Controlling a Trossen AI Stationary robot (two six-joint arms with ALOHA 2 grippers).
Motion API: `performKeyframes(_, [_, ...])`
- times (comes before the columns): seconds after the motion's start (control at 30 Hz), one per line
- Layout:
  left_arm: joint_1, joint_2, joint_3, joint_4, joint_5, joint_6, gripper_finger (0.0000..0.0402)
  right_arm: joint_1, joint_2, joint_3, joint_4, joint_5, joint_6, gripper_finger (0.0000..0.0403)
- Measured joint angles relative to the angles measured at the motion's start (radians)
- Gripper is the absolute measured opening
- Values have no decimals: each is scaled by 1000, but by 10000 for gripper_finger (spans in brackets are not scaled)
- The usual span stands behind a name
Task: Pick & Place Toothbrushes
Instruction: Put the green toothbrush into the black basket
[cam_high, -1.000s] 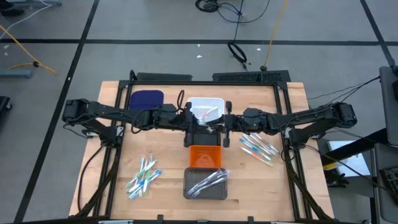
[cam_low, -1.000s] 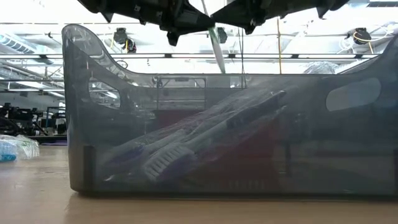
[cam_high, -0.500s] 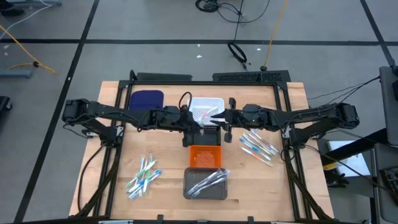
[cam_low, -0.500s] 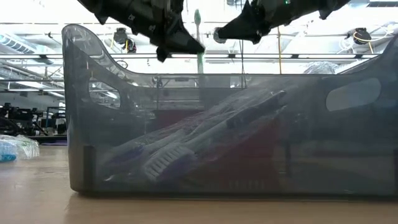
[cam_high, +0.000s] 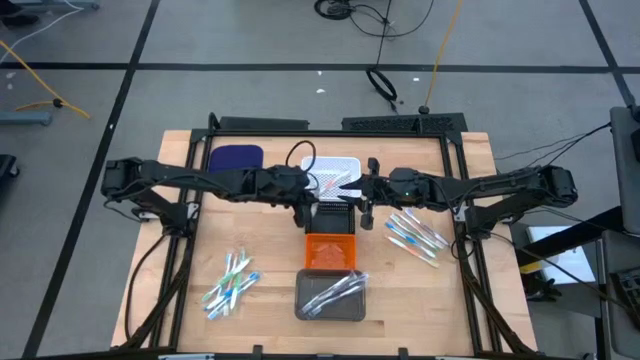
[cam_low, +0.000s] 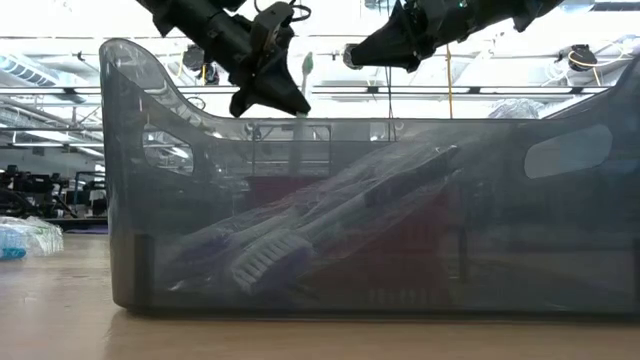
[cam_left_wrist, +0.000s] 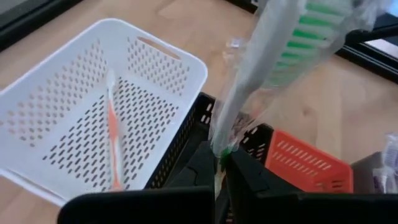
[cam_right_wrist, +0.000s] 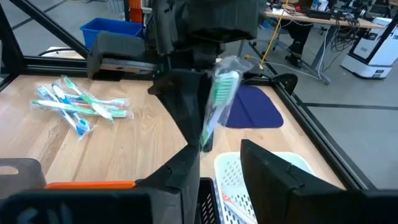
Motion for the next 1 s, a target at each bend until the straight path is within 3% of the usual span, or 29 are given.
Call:
performKeyframes(0.27, [0, 157, 170, -239, -3, 29, 5, 0, 0, 0, -8, 0, 1, 108])
performKeyframes(0.5, [-1, 275, 305, -334, 14, 35, 5, 1, 0, 0, -62, 0, 1, 105])
performKeyframes(1.0, [-1, 304, 324, -400, 17, -5, 14, 1, 0, 0, -88, 0, 1, 105])
